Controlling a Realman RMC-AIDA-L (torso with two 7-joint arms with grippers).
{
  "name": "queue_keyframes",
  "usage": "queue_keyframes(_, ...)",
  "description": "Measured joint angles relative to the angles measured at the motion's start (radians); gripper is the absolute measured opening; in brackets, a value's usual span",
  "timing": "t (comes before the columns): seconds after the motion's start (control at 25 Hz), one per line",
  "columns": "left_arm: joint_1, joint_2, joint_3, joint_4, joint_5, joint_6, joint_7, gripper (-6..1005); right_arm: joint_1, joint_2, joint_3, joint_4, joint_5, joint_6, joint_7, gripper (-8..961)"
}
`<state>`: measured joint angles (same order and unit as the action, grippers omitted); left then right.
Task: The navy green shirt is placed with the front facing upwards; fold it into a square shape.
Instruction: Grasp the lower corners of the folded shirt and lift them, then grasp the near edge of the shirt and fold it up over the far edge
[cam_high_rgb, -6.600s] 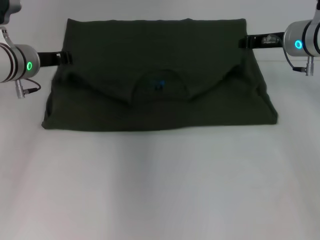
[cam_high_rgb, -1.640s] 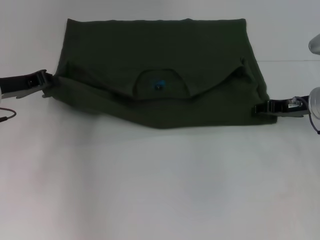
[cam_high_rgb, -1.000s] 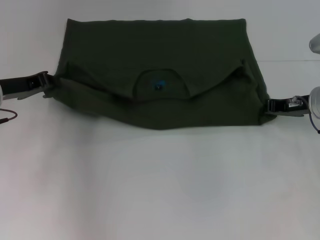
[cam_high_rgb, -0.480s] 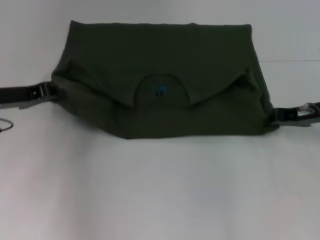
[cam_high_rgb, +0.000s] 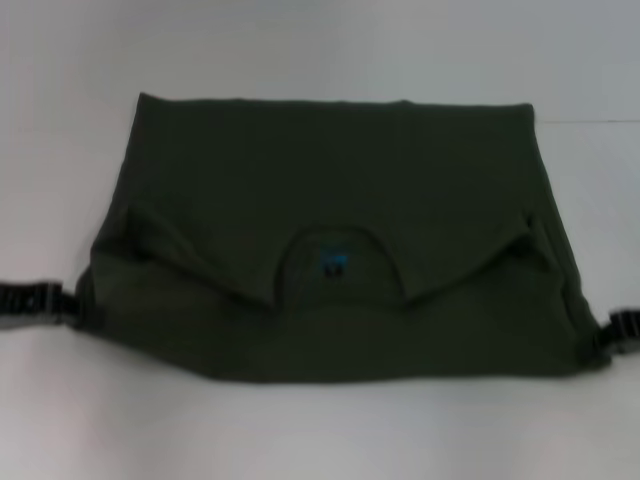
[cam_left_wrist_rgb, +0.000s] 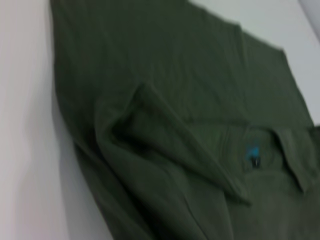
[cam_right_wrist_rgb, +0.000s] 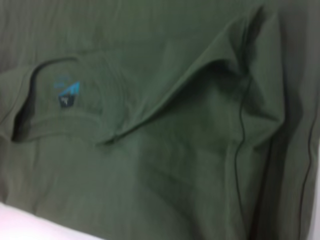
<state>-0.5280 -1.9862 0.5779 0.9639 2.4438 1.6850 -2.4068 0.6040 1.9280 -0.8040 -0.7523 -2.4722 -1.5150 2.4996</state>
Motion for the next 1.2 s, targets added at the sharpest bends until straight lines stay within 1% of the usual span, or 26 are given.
queue_keyframes(0.04,0.002,0.0,0.0,0.004,0.005,0.012,0.002,14,-0.004,-0.001,0.0,-0.001,-0.015,-0.022,-0.005,30)
queue_keyframes(0.2,0.013,0.001,-0.001,0.046,0.082,0.134,0.018,14,-0.013,-0.001,0.002,-0.001,-0.076,-0.09,-0.024,32)
queue_keyframes(0.4,0.029,-0.005,-0.002,0.079,0.146,0.216,0.036,13,-0.025,-0.006,0.011,-0.001,-0.09,-0.134,-0.039,34)
queue_keyframes(0.64,0.038,-0.011,-0.006,0.083,0.16,0.241,0.059,13,-0.037,-0.008,0.017,0.0,-0.089,-0.167,-0.047,37)
queue_keyframes(0.72,0.032,-0.011,-0.013,0.081,0.154,0.23,0.064,12,-0.034,-0.008,0.045,0.0,-0.081,-0.165,-0.053,38)
queue_keyframes(0.84,0.0,-0.008,-0.031,0.073,0.141,0.196,0.062,12,-0.009,-0.007,0.133,0.0,-0.053,-0.151,-0.075,40)
queue_keyframes(0.96,-0.056,0.008,-0.047,0.041,0.139,0.142,0.04,13,0.026,-0.008,0.195,0.0,-0.017,-0.099,-0.083,41)
queue_keyframes(1.08,-0.124,0.031,-0.036,-0.021,0.149,0.052,-0.001,13,0.063,-0.005,0.227,0.001,0.004,0.025,-0.055,43)
queue_keyframes(1.2,-0.187,0.045,-0.005,-0.066,0.165,-0.065,-0.057,13,0.099,0.013,0.226,0.017,0.011,0.174,-0.026,44)
